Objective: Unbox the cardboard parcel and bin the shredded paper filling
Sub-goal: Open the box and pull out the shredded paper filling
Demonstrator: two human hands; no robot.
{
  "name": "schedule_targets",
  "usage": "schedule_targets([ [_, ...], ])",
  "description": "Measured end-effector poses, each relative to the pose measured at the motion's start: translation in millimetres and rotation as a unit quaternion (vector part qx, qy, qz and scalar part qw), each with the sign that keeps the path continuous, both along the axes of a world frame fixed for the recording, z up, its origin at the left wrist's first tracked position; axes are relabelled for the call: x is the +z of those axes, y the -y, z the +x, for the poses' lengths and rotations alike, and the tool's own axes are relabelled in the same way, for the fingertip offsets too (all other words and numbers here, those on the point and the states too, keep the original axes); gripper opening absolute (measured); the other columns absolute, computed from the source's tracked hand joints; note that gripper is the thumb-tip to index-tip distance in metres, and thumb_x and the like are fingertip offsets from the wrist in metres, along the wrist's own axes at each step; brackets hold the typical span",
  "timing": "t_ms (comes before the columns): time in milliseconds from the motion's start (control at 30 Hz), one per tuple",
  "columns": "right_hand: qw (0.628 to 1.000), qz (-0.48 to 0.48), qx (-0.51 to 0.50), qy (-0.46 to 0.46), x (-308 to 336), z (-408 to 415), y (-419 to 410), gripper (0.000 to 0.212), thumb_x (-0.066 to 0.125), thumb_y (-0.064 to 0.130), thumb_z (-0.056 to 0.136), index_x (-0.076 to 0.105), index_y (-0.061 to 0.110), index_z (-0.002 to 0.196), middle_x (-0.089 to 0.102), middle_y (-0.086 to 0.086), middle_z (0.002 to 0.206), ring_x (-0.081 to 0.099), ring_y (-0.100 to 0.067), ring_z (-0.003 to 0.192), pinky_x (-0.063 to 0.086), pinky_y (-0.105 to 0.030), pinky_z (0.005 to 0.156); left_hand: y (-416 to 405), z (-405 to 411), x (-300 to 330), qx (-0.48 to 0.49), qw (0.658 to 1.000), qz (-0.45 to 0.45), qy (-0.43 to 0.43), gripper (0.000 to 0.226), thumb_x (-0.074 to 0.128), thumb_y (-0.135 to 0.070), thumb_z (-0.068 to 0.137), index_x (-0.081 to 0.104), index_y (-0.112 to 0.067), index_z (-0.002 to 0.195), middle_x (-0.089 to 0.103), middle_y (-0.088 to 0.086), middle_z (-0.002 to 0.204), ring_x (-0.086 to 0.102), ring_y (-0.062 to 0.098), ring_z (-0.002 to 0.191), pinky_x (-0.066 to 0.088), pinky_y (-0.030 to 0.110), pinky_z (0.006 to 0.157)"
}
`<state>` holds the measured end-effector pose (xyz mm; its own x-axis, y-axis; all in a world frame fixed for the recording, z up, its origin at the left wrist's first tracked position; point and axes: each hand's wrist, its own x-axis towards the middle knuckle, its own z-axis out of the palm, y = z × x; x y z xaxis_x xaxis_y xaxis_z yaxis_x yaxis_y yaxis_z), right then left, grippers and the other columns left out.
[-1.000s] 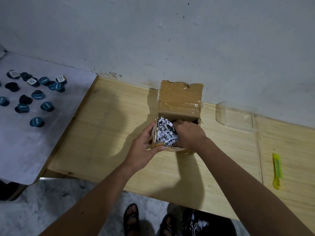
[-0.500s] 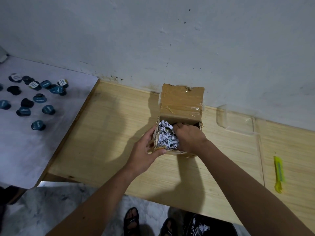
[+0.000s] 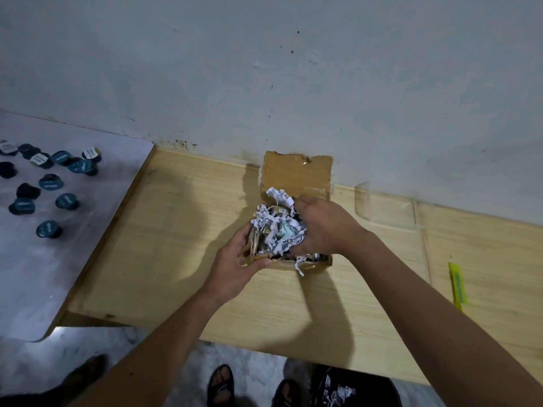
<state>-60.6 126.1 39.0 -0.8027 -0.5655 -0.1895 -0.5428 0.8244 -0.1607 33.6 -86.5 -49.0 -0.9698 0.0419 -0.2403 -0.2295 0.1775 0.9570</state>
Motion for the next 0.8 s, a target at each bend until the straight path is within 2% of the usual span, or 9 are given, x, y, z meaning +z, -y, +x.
schedule_targets([
  [67,1.0,-0.01,-0.01,-0.001,9.5,0.9,-7.8,0.079,0.08,0.056,0.062,0.057,0.011,0.123,0.06,-0.004,0.114,0.061,-0.03,0.102,0.049,-0.035,0.075,0.7,-1.1,0.3,0.002,1.0,0.012,-0.001,0.088,0.084,0.002,0.079,0.043,-0.027,0.151,0.062,-0.024,0.134,0.058,-0.016,0.118,0.048,0.005,0.087],
  [133,1.0,-0.02,-0.021,-0.005,19.1,2.8,-18.1,0.072,0.081,0.052,0.061,0.059,0.01,0.115,0.059,-0.004,0.108,0.061,-0.031,0.096,0.051,-0.037,0.073,1.0,-1.0,1.8,-0.001,1.0,0.013,-0.004,0.09,0.084,0.001,0.078,0.041,-0.022,0.154,0.059,-0.021,0.138,0.058,-0.015,0.12,0.048,0.006,0.088],
  [200,0.999,-0.031,-0.037,-0.009,26.7,5.7,-32.7,0.066,0.084,0.049,0.061,0.058,0.01,0.107,0.056,-0.002,0.101,0.059,-0.029,0.09,0.046,-0.035,0.069,1.0,-0.3,1.7,-0.004,1.0,0.013,-0.004,0.09,0.084,0.0,0.079,0.04,-0.021,0.155,0.059,-0.03,0.132,0.056,-0.018,0.119,0.048,0.005,0.088],
  [300,0.996,-0.056,-0.065,-0.008,33.5,13.5,-62.4,0.058,0.086,0.048,0.06,0.05,0.022,0.096,0.049,0.005,0.091,0.049,-0.022,0.078,0.035,-0.031,0.064,2.1,-0.4,1.3,-0.008,1.0,0.001,-0.011,0.09,0.084,0.001,0.079,0.04,-0.023,0.154,0.06,-0.045,0.122,0.056,-0.019,0.118,0.049,0.006,0.088],
  [433,0.992,-0.052,-0.117,0.023,29.8,25.6,-107.6,0.057,0.084,0.047,0.057,0.042,0.028,0.09,0.041,0.013,0.082,0.048,-0.019,0.074,0.033,-0.031,0.062,1.1,-1.0,2.1,-0.011,1.0,-0.011,-0.019,0.088,0.084,-0.001,0.079,0.041,-0.031,0.15,0.058,-0.049,0.122,0.055,-0.02,0.119,0.049,0.005,0.088],
  [533,0.988,-0.03,-0.143,0.055,14.5,34.5,-133.9,0.058,0.075,0.057,0.052,0.043,0.028,0.091,0.047,0.009,0.085,0.051,-0.022,0.076,0.036,-0.031,0.063,1.1,-0.6,2.8,-0.009,0.999,-0.039,-0.032,0.085,0.084,-0.002,0.08,0.043,-0.044,0.142,0.058,-0.048,0.122,0.056,-0.019,0.117,0.049,0.005,0.088],
  [633,0.983,-0.008,-0.161,0.085,-8.7,44.0,-147.7,0.058,0.085,0.048,0.059,0.045,0.026,0.094,0.049,0.006,0.089,0.048,-0.022,0.078,0.033,-0.031,0.066,2.5,-2.8,4.3,-0.013,0.994,-0.086,-0.07,0.088,0.086,-0.004,0.078,0.045,-0.057,0.135,0.06,-0.041,0.127,0.061,-0.012,0.119,0.052,0.017,0.096],
  [700,0.983,0.009,-0.163,0.089,-27.9,48.4,-152.3,0.057,0.086,0.045,0.06,0.053,0.02,0.099,0.053,0.003,0.092,0.057,-0.027,0.084,0.038,-0.032,0.066,2.0,-5.4,1.0,-0.012,0.992,-0.095,-0.077,0.087,0.088,-0.005,0.074,0.048,-0.055,0.133,0.064,-0.038,0.123,0.065,-0.007,0.116,0.052,0.02,0.1],
  [800,0.985,0.037,-0.142,0.092,-55.8,52.7,-153.8,0.064,0.083,0.048,0.058,0.058,0.015,0.107,0.059,-0.003,0.101,0.061,-0.032,0.094,0.047,-0.035,0.069,1.1,-8.0,-3.5,-0.003,0.994,-0.084,-0.073,0.083,0.089,-0.002,0.073,0.052,-0.044,0.134,0.067,-0.037,0.119,0.066,-0.008,0.112,0.05,0.015,0.1],
])
